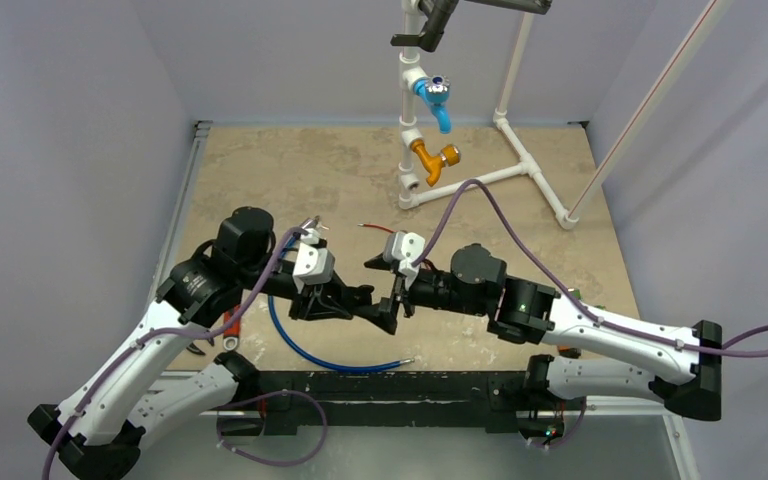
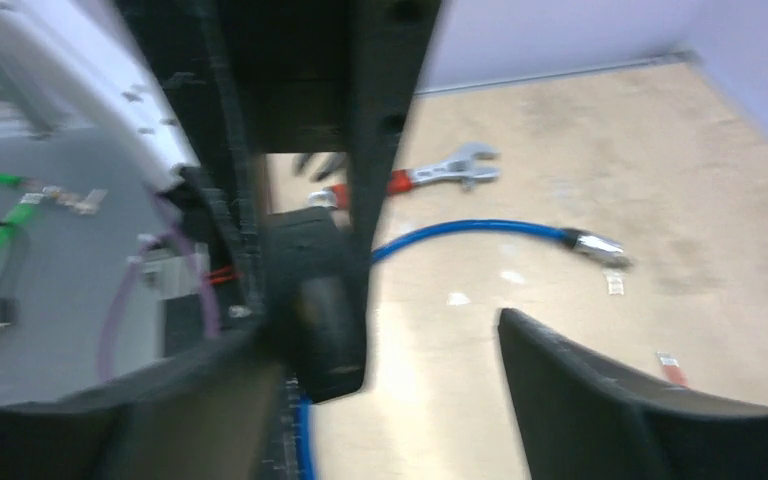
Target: Unlock with the key
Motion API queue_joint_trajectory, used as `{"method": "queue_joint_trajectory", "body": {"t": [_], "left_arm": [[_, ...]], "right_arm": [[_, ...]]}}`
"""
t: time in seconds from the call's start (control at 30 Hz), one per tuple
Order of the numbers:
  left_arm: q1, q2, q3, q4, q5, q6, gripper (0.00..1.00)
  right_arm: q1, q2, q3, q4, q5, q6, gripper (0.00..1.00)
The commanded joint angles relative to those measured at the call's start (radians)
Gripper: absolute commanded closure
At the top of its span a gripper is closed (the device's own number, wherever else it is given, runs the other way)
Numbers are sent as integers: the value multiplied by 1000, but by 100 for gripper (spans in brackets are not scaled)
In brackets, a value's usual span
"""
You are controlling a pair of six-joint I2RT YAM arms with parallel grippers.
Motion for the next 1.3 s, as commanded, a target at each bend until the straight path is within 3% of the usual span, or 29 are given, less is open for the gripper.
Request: {"method": "queue_joint_trajectory", "body": {"t": [0.0,0.23,0.33,0.37,0.4,0.43,0.47,0.53,0.63,0.97,1.27], "left_arm": [[-1,-28,-1,29,-47,6,100],[25,-43,28,92,-134,-127,100],[28,-41,41,107,-171,-197,100],[28,-40,47,107,-180,-215,100],[27,-40,55,110,-198,-245,100],[28,-43,58,113,-221,-280,98],[30,-45,61,114,-235,-301,93],[28,-49,62,113,-234,-320,92],[28,-51,59,122,-260,-376,100],[28,-89,42,135,-253,-386,100],[29,-100,29,147,-201,-391,100]], "right_arm": [[1,-105,130,-24,63,36,3],[1,-218,162,-205,237,154,1],[2,-206,201,-266,180,161,1],[1,-191,221,-272,164,159,10],[1,-167,243,-282,177,145,35],[1,-132,286,-316,257,146,80],[1,-81,337,-366,356,165,100],[3,25,446,-476,455,165,100],[4,137,512,-515,535,115,100],[219,218,455,-308,932,-115,100],[319,277,408,-182,1120,-291,100]]}}
